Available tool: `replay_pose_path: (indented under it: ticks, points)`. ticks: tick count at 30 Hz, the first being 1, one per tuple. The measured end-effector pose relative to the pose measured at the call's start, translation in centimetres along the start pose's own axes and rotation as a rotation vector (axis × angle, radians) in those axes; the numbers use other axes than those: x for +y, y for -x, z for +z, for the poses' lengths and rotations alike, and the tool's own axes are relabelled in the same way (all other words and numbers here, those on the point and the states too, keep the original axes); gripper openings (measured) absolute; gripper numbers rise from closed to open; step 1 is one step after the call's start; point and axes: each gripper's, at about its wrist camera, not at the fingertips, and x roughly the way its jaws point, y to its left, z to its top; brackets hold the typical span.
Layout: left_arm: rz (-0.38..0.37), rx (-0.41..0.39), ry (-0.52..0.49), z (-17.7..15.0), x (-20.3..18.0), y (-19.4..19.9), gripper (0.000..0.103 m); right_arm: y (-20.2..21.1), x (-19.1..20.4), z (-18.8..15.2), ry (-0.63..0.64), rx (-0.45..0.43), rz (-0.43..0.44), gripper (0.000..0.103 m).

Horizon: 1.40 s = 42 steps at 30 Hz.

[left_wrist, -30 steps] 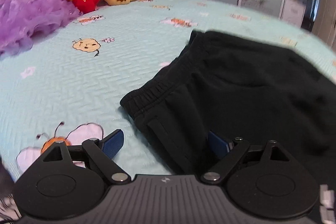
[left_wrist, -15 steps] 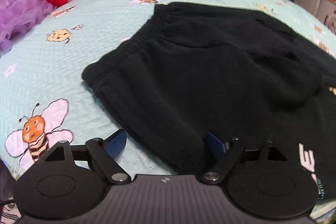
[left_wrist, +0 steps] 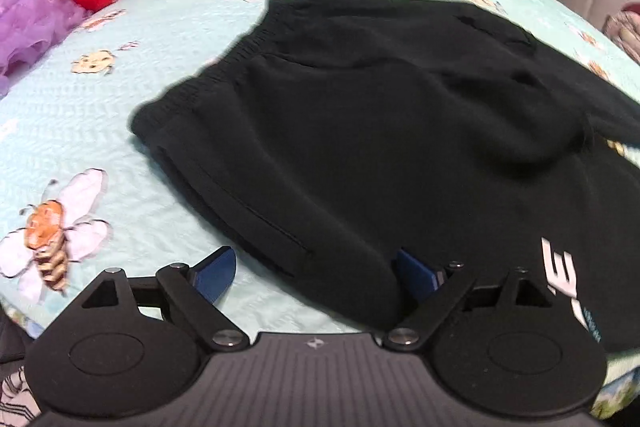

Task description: Fold clothes

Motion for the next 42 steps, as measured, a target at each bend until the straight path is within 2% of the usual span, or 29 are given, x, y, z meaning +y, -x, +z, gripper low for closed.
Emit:
replay_pose_path:
  ticks: [7, 8, 10, 11, 12, 15, 18, 21, 26, 29, 31, 34, 38, 42]
  points:
    - [-0.002, 0.01, 0.019, -0.1, -0.1, 0.3, 0.091, 1.2, -6.4, 3.2, -0.108, -0.168, -0.12, 0.053]
    - [-0.004, 0.017, 0.023, -0.2, -0.1, 0.3, 0.091, 1.0, -7.6, 3.5, -0.132, -0.173, -0.137, 0.053]
    - [-0.007, 0.032, 0.031, -0.5, -0.2, 0.4, 0.09, 0.0, -10.4, 3.4, -0.224, -0.123, -0.154, 0.052]
    - [-0.009, 0.039, 0.036, -0.6, -0.2, 0.4, 0.09, -0.3, -11.9, 3.2, -0.287, -0.092, -0.163, 0.044]
    - [-0.011, 0.046, 0.04, -0.7, -0.3, 0.5, 0.09, -0.2, -13.6, 2.8, -0.369, -0.081, -0.16, 0.037]
    - [-0.003, 0.028, 0.095, -0.5, 1.4, 0.9, 0.09, 2.0, -17.4, 1.4, -0.572, -0.147, -0.1, 0.037]
    - [0.023, 0.043, 0.204, 0.0, 4.0, 0.5, 0.09, 3.6, -19.6, 1.0, -0.634, -0.206, -0.118, 0.038]
    - [0.018, 0.054, 0.263, -0.1, 5.1, 0.3, 0.09, 3.6, -20.8, 1.0, -0.661, -0.215, -0.118, 0.038]
    - [0.009, 0.073, 0.362, -0.1, 6.9, -0.2, 0.09, 2.8, -22.5, 1.1, -0.743, -0.236, -0.021, 0.038]
    - [0.004, 0.085, 0.421, -0.1, 7.9, -0.5, 0.09, 1.4, -22.9, 1.3, -0.771, -0.211, -0.012, 0.038]
    - [-0.001, 0.093, 0.453, -0.3, 8.3, -0.7, 0.09, 0.8, -23.2, 1.0, -0.811, -0.204, 0.027, 0.04]
    - [-0.021, 0.106, 0.48, -0.3, 8.7, -1.4, 0.09, 0.3, -23.4, 0.5, -0.852, -0.206, 0.073, 0.047]
    - [-0.048, 0.113, 0.515, -0.4, 9.2, -2.1, 0.091, 0.4, -23.5, -0.1, -0.877, -0.204, 0.119, 0.047]
    - [-0.08, 0.109, 0.544, -0.3, 9.6, -2.6, 0.093, 0.5, -23.0, -1.5, -0.894, -0.177, 0.204, 0.047]
